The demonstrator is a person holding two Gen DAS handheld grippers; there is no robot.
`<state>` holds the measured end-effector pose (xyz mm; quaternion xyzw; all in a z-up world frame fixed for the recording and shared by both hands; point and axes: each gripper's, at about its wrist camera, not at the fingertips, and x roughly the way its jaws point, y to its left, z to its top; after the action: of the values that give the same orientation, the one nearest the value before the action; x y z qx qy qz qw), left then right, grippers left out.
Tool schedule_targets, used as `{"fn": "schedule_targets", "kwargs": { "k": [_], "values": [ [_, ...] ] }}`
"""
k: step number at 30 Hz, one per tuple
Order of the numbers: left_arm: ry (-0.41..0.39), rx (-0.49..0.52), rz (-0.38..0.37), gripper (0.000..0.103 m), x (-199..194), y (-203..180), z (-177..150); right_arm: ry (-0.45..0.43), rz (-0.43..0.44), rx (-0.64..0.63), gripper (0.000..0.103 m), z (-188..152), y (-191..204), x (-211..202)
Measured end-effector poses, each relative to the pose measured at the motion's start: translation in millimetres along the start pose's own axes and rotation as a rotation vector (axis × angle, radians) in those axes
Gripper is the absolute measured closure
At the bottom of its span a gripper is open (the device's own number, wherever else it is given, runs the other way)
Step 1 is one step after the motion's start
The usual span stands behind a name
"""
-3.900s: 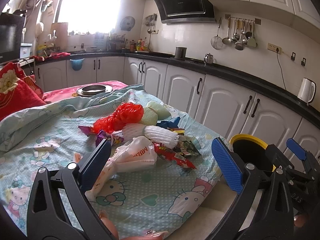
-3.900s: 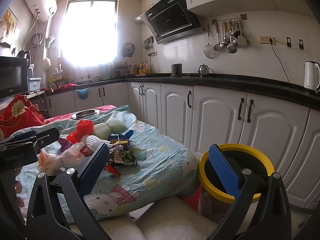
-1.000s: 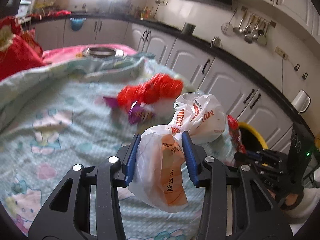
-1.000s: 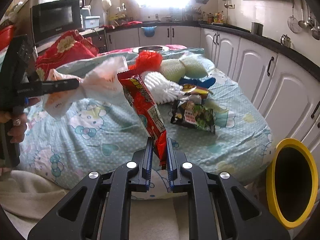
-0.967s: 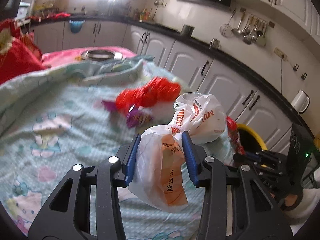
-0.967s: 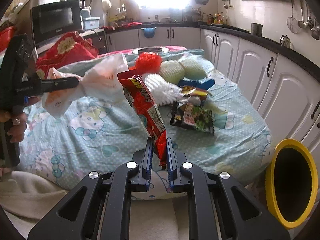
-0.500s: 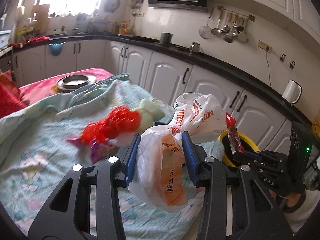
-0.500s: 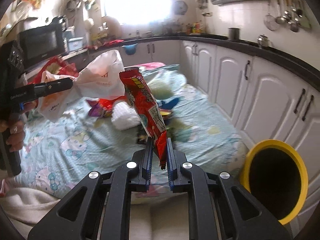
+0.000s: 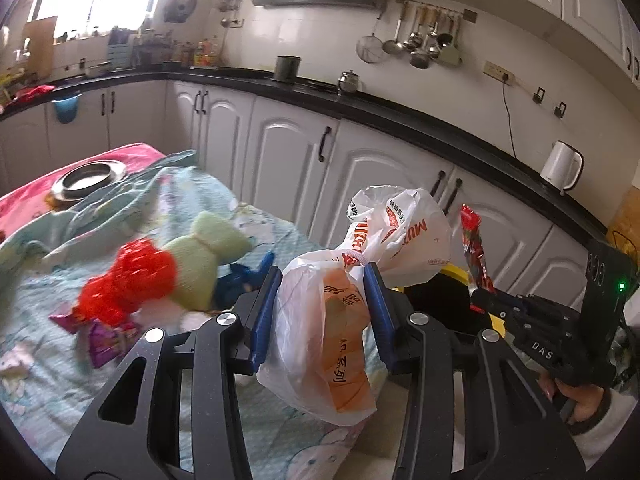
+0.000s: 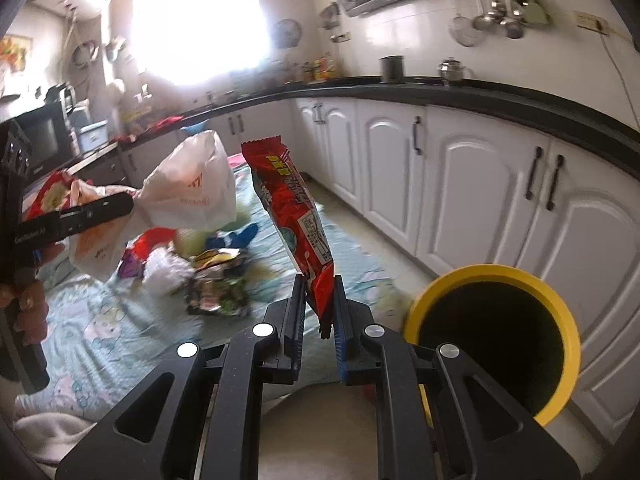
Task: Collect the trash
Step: 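Carry the white bag and red wrapper with both tools over the yellow bin, then open both tools to drop the bag and wrapper into the bin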
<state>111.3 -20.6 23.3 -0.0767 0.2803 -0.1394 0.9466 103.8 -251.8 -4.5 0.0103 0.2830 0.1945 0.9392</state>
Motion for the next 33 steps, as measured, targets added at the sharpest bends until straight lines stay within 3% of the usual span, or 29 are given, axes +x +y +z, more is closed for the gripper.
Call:
{"fn": "schedule_targets", "kwargs": {
  "k": [13, 25, 33],
  "values": [
    [0.059, 0.057, -0.044, 0.069, 51.2, -44.0, -0.1, -0.026, -0.124, 0.139, 0.090, -0.1, -66.2, -11.5],
    [0.148, 0.128, -0.073, 0.069, 105.9, -92.3, -13.5, 0.030, -0.235, 0.295, 0.090, -22.7, -133.8, -8.0],
    [0.211, 0.190, -0.066, 0.068, 140.7, -119.6, -27.8, 0.063, -0.266, 0.367, 0.090, -38.9, -160.7, -3.2]
  ]
}}
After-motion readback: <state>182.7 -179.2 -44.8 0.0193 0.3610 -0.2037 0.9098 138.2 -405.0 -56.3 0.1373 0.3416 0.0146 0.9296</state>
